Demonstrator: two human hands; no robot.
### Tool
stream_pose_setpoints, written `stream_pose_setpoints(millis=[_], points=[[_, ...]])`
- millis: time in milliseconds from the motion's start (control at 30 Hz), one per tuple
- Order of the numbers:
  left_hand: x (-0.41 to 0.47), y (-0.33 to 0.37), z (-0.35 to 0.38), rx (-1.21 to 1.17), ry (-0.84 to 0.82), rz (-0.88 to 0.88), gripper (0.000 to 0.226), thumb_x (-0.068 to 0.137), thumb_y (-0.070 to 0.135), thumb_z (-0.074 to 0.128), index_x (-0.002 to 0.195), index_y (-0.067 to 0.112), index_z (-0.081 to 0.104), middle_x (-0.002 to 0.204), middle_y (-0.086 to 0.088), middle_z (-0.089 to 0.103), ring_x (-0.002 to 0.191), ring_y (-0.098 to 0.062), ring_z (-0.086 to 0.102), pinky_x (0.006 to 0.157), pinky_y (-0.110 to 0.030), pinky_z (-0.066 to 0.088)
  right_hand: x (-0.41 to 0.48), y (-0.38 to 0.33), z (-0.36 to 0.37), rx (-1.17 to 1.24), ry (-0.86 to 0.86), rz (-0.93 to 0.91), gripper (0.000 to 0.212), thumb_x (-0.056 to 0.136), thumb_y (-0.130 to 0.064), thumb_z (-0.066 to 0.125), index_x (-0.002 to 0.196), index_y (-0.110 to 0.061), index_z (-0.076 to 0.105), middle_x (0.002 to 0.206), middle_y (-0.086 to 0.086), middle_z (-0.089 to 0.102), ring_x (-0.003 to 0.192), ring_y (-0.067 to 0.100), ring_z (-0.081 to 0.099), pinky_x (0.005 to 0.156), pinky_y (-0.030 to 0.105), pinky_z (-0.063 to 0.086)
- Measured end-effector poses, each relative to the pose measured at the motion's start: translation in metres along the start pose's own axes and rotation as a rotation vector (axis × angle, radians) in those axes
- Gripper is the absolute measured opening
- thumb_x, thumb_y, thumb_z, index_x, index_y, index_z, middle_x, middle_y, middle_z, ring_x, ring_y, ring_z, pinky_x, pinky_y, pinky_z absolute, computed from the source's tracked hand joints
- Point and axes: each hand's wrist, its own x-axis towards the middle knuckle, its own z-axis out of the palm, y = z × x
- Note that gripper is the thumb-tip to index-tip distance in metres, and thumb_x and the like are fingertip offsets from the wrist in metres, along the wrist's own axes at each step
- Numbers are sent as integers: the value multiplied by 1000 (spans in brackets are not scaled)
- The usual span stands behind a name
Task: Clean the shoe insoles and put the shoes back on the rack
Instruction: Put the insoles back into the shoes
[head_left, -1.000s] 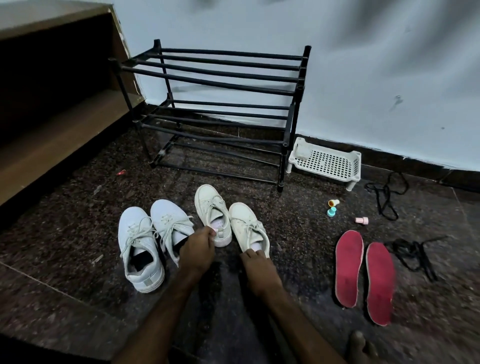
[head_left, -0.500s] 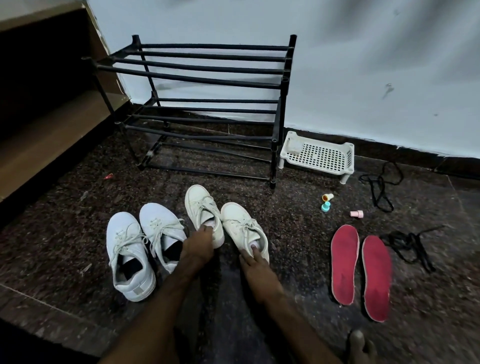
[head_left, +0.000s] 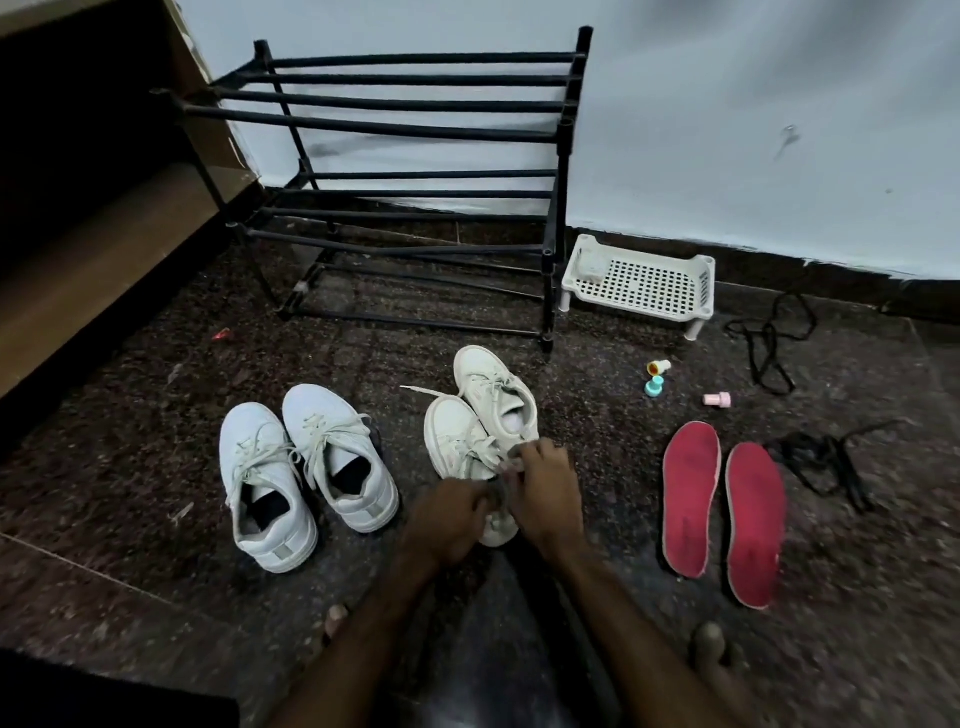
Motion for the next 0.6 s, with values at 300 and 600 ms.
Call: stream_pose_setpoints(millis=[300,600], points=[[27,21,0,536,-12,-199,25,90,34,52,106,19,64,117,-3,55,108,-25,53,74,-30,47,-30,-13,-8,63,-331,279,46,89,-43,52,122,-16,36,116,15,63,107,37,60,84,41,46],[37,15,5,450,84,-20,34,45,23,86,66,16,60,83,-8,59,60,-26,59,33,-24,30,-14,-14,-5,162,-304,438,43,86,-30,55,121,-10,39,120,17,60,110,37,59,87,39,46]])
